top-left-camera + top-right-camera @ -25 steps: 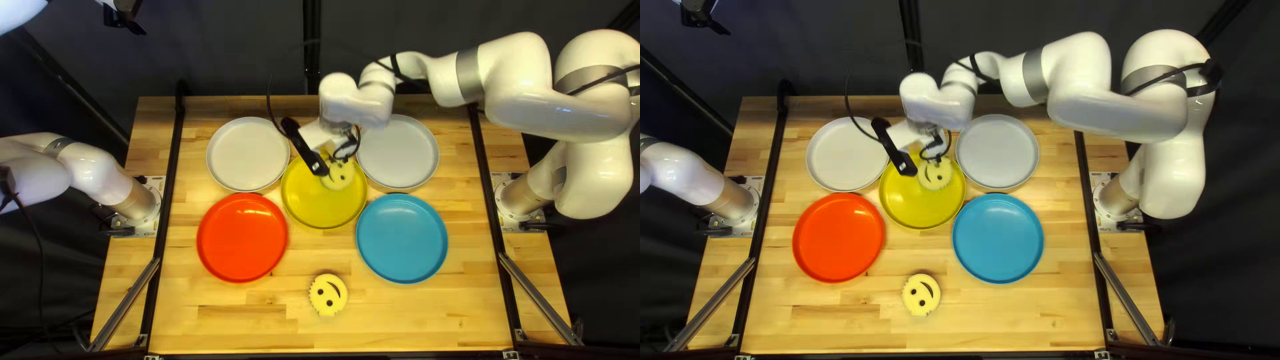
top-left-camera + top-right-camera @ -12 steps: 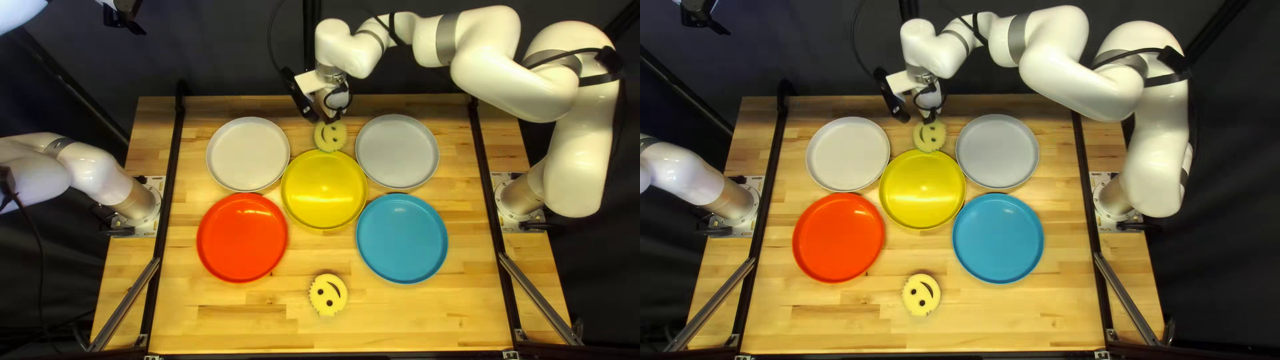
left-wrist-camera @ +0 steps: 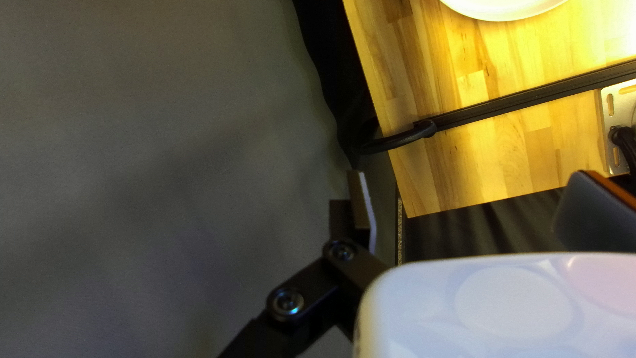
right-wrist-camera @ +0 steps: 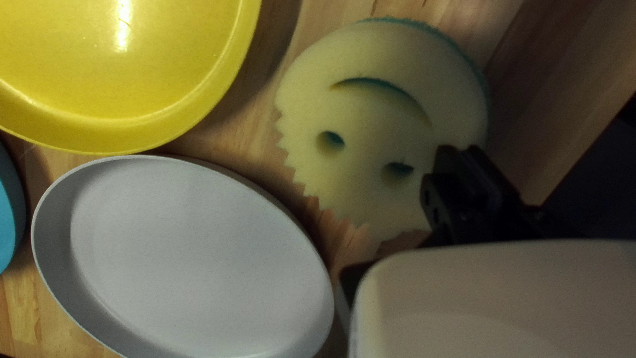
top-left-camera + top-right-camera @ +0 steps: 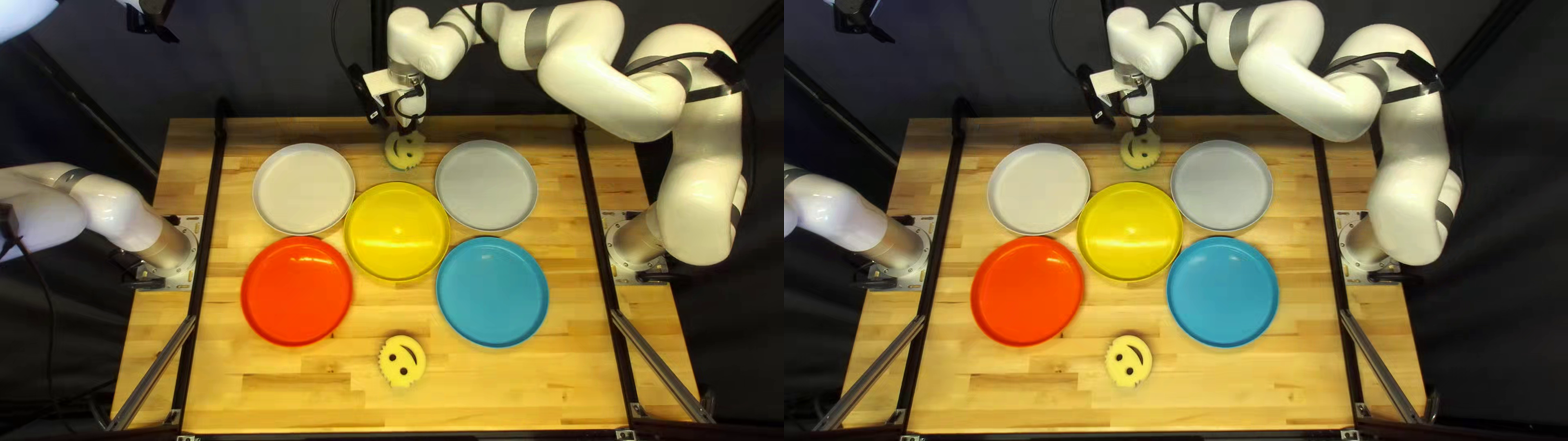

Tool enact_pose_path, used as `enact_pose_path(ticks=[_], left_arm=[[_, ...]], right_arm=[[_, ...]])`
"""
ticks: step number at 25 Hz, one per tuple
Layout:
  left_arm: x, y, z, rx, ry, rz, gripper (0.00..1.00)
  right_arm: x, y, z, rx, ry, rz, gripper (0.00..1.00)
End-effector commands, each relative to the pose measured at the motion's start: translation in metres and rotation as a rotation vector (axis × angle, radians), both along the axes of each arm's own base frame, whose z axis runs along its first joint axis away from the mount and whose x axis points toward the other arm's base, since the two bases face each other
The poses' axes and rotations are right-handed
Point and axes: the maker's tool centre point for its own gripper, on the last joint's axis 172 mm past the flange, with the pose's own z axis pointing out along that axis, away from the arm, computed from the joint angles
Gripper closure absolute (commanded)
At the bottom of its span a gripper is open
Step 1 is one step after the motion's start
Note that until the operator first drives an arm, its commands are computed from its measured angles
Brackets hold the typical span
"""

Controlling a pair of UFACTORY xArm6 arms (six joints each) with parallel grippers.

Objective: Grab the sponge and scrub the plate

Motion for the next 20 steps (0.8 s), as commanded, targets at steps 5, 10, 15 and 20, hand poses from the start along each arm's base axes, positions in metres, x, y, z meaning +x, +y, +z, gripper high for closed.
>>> enact_pose_path(ticks=[5, 10, 15, 20], left_arm=[[0.000, 0.000, 0.000, 0.000, 0.000, 0.000, 0.00], [0.000, 0.000, 0.000, 0.000, 0.000, 0.000, 0.00], [0.000, 0.000, 0.000, 0.000, 0.000, 0.000, 0.00], [0.000, 0.000, 0.000, 0.000, 0.000, 0.000, 0.00]], right_arm=[[-0.046, 0.017, 0.041, 0.001, -0.002, -0.083, 0.00], [-0.096, 0.024, 0.079, 0.017, -0.007, -0.164, 0.00], [-0.159, 0.026, 0.125, 0.009, -0.001, -0.248, 0.00], [-0.219, 0.026, 0.161, -0.003, 0.027, -0.307, 0.00]])
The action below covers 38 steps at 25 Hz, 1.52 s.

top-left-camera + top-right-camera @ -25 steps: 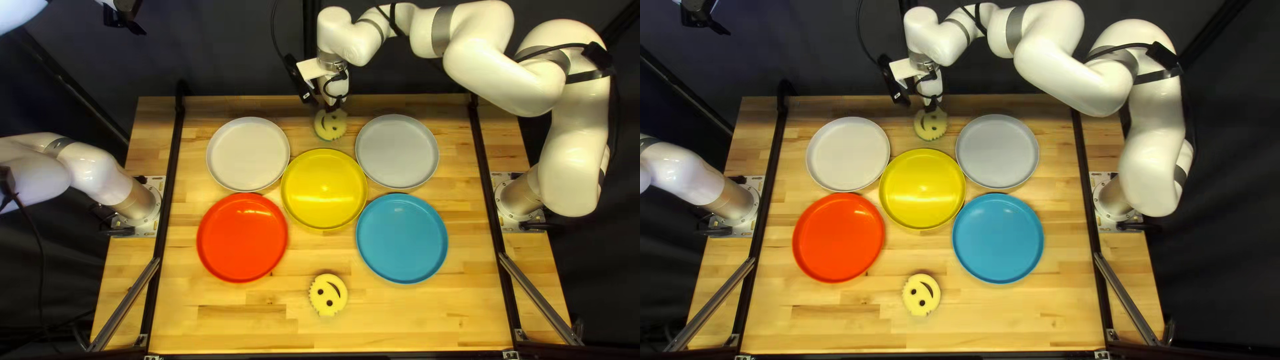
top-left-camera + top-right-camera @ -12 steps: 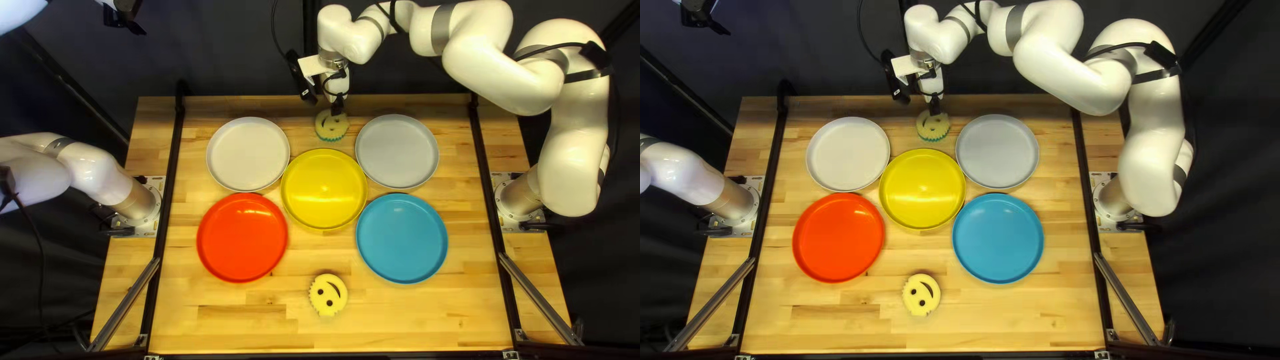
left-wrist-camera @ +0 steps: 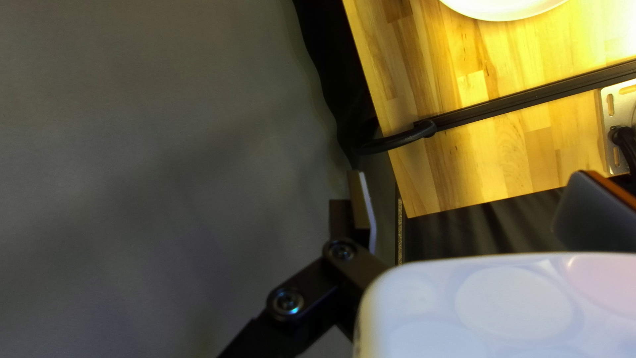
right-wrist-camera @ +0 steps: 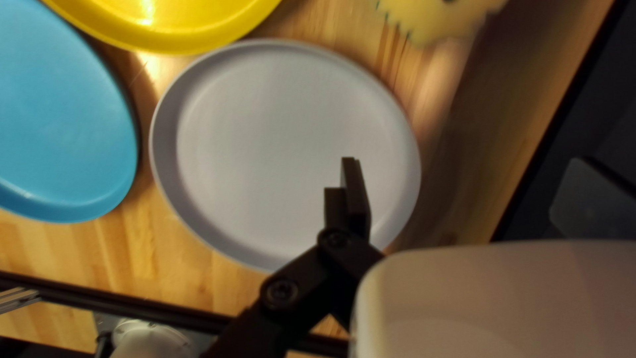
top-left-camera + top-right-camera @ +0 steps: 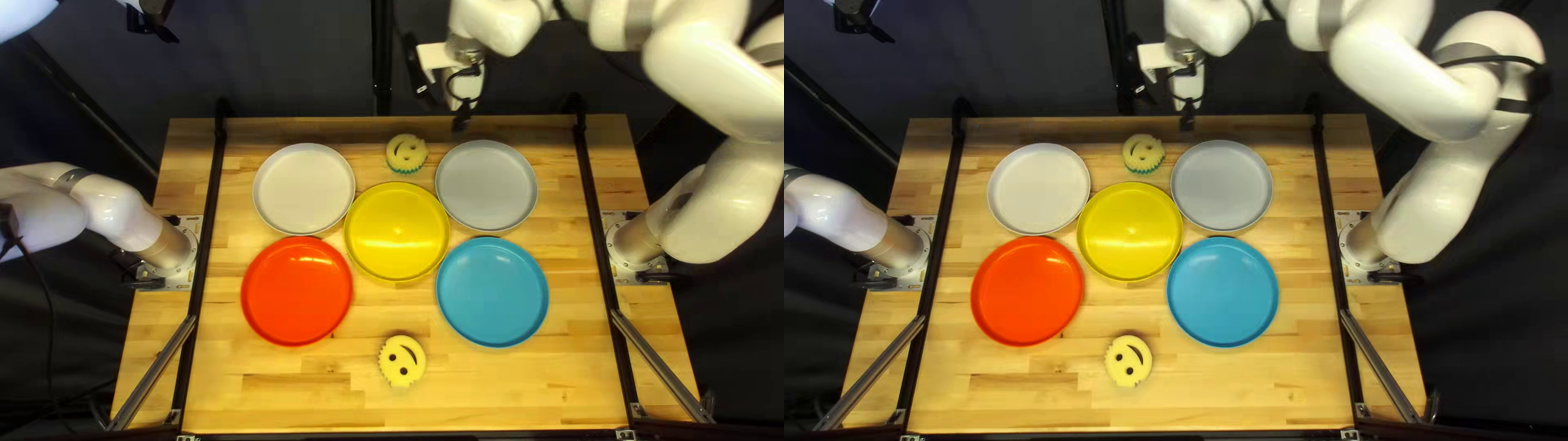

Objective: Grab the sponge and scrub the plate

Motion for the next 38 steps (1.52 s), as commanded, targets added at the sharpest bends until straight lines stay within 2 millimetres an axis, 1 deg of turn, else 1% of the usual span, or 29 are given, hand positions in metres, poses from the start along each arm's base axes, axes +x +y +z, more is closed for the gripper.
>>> enact_pose_path(ticks=[1, 4, 6, 7, 9, 11, 12, 14, 15, 16, 17, 20, 21, 32, 36, 38], left_arm=[[0.000, 0.000, 0.000, 0.000, 0.000, 0.000, 0.00], [0.000, 0.000, 0.000, 0.000, 0.000, 0.000, 0.00], [0.000, 0.000, 0.000, 0.000, 0.000, 0.000, 0.00], [0.000, 0.000, 0.000, 0.000, 0.000, 0.000, 0.00], [0.000, 0.000, 0.000, 0.000, 0.000, 0.000, 0.00], [0.000, 0.000, 0.000, 0.000, 0.000, 0.000, 0.00], [0.000, 0.000, 0.000, 0.000, 0.000, 0.000, 0.00], [0.000, 0.000, 0.000, 0.000, 0.000, 0.000, 0.00], [0.000, 0.000, 0.000, 0.000, 0.000, 0.000, 0.00], [0.000, 0.000, 0.000, 0.000, 0.000, 0.000, 0.00], [0.000, 0.000, 0.000, 0.000, 0.000, 0.000, 0.00], [0.000, 0.000, 0.000, 0.000, 0.000, 0.000, 0.00], [0.000, 0.000, 0.000, 0.000, 0.000, 0.000, 0.00], [0.000, 0.000, 0.000, 0.000, 0.000, 0.000, 0.00], [0.000, 0.000, 0.000, 0.000, 0.000, 0.000, 0.00], [0.000, 0.000, 0.000, 0.000, 0.000, 0.000, 0.00]], right_arm=[[-0.054, 0.001, 0.025, -0.001, 0.039, -0.054, 0.00], [-0.092, 0.005, 0.047, -0.009, 0.062, -0.077, 0.00], [-0.107, 0.006, 0.054, -0.014, 0.075, -0.082, 0.00], [-0.124, 0.006, 0.063, -0.017, 0.087, -0.084, 0.00], [-0.148, 0.007, 0.076, -0.021, 0.101, -0.090, 0.00], [-0.164, 0.008, 0.088, -0.030, 0.115, -0.090, 0.00], [-0.177, 0.009, 0.097, -0.037, 0.126, -0.095, 0.00], [-0.193, 0.011, 0.107, -0.048, 0.136, -0.109, 0.00], [-0.203, 0.013, 0.113, -0.056, 0.136, -0.120, 0.00], [-0.208, 0.015, 0.117, -0.060, 0.135, -0.127, 0.00], [-0.219, 0.019, 0.125, -0.069, 0.130, -0.143, 0.00], [-0.242, 0.028, 0.128, -0.075, 0.115, -0.164, 0.00], [-0.246, 0.031, 0.128, -0.075, 0.111, -0.169, 0.00], [-0.246, 0.031, 0.128, -0.075, 0.111, -0.169, 0.00], [-0.263, 0.032, 0.132, -0.079, 0.117, -0.167, 0.00], [-0.273, 0.038, 0.135, -0.076, 0.120, -0.167, 0.00]])
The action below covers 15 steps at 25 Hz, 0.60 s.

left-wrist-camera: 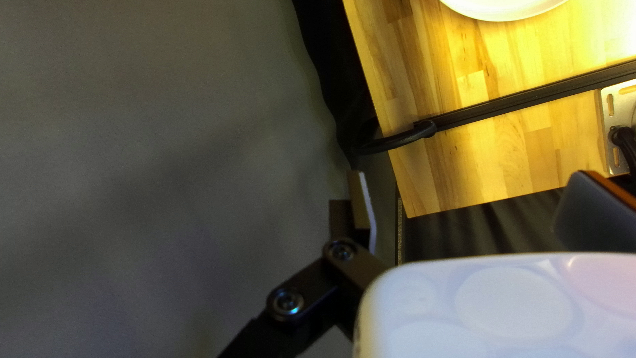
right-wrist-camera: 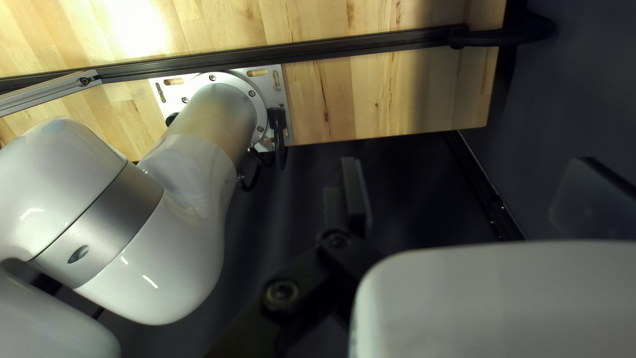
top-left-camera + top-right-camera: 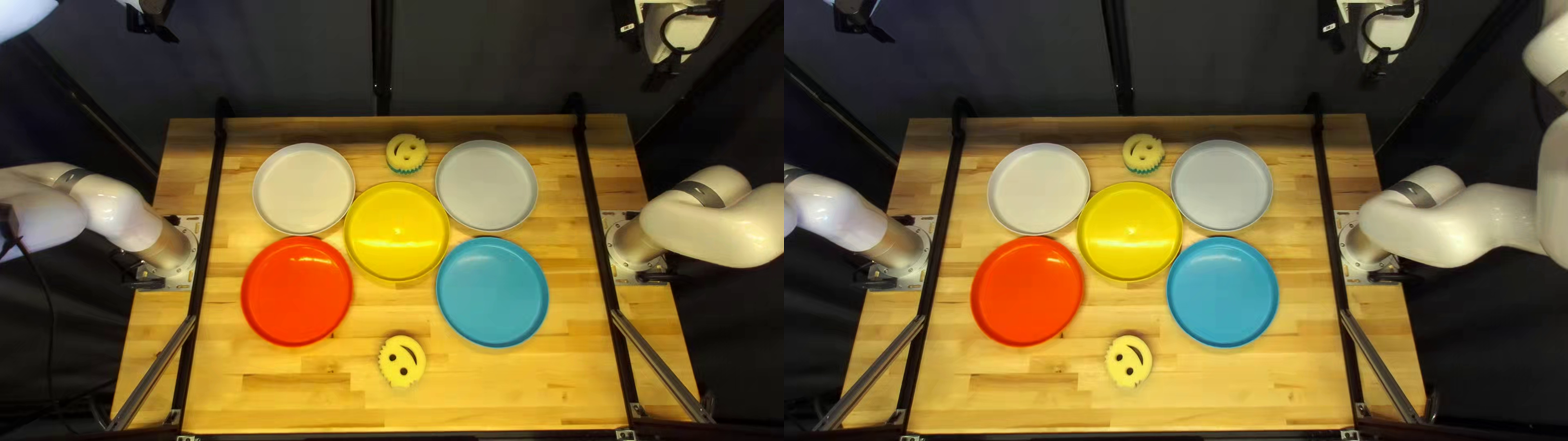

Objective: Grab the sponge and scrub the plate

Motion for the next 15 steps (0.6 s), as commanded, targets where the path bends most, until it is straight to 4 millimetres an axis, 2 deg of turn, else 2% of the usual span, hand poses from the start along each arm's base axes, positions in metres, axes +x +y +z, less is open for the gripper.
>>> enact_pose_path(ticks=[1, 15], left_arm=[[0.0000, 0.0000, 0.0000, 0.000, 0.000, 0.000, 0.00], [0.0000, 0.0000, 0.0000, 0.000, 0.000, 0.000, 0.00]], right_arm=[[-0.0159, 0.0089, 0.0044, 0.003, 0.008, 0.003, 0.00], [-0.0159, 0.0089, 0.0044, 0.003, 0.008, 0.003, 0.00]])
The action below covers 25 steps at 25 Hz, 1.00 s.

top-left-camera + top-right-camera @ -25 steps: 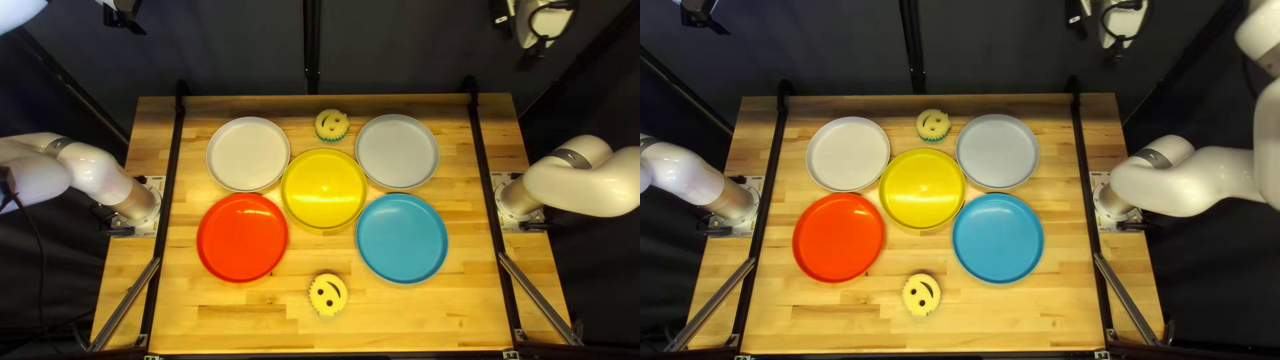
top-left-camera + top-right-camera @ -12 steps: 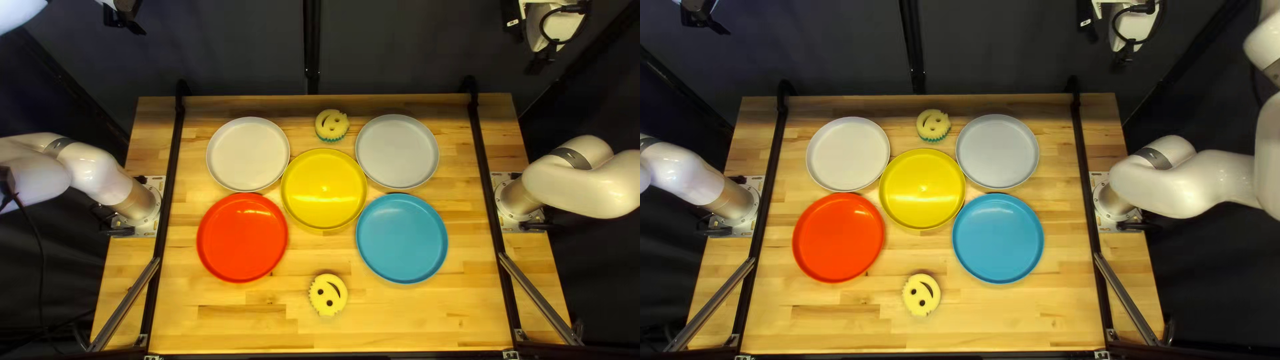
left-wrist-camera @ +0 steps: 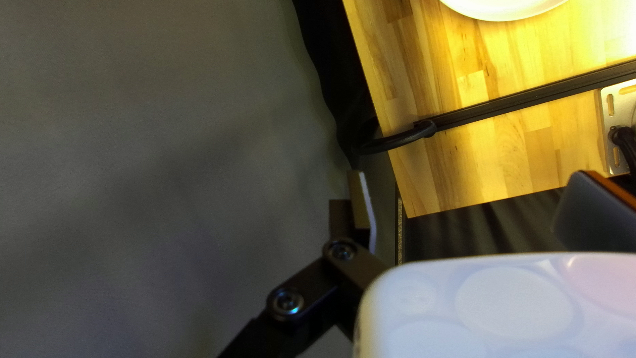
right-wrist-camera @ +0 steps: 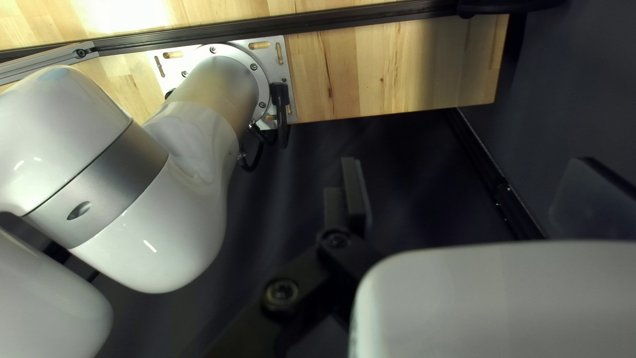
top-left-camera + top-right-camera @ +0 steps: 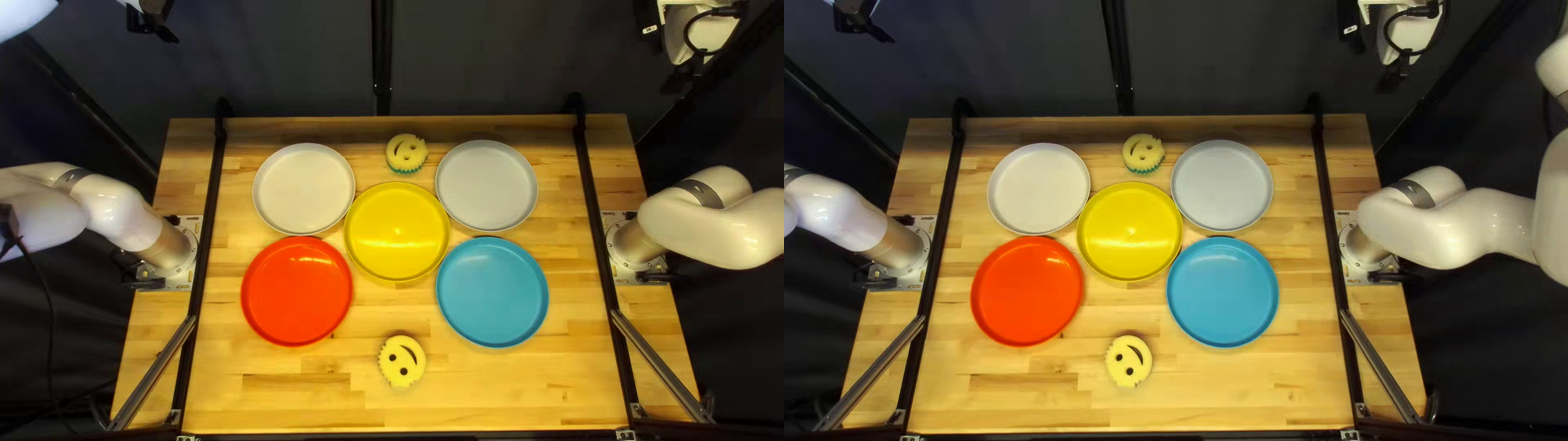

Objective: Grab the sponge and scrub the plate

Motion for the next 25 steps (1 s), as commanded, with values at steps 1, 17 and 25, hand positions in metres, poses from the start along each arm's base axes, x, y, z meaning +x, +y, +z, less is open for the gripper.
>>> enact_pose_path(ticks=[1, 17, 25], left_arm=[[0.000, 0.000, 0.000, 0.000, 0.000, 0.000, 0.00], [0.000, 0.000, 0.000, 0.000, 0.000, 0.000, 0.00], [0.079, -0.073, -0.045, 0.002, -0.058, -0.087, 0.00]], right_arm=[[0.000, 0.000, 0.000, 0.000, 0.000, 0.000, 0.00], [0.000, 0.000, 0.000, 0.000, 0.000, 0.000, 0.00], [0.000, 0.000, 0.000, 0.000, 0.000, 0.000, 0.00]])
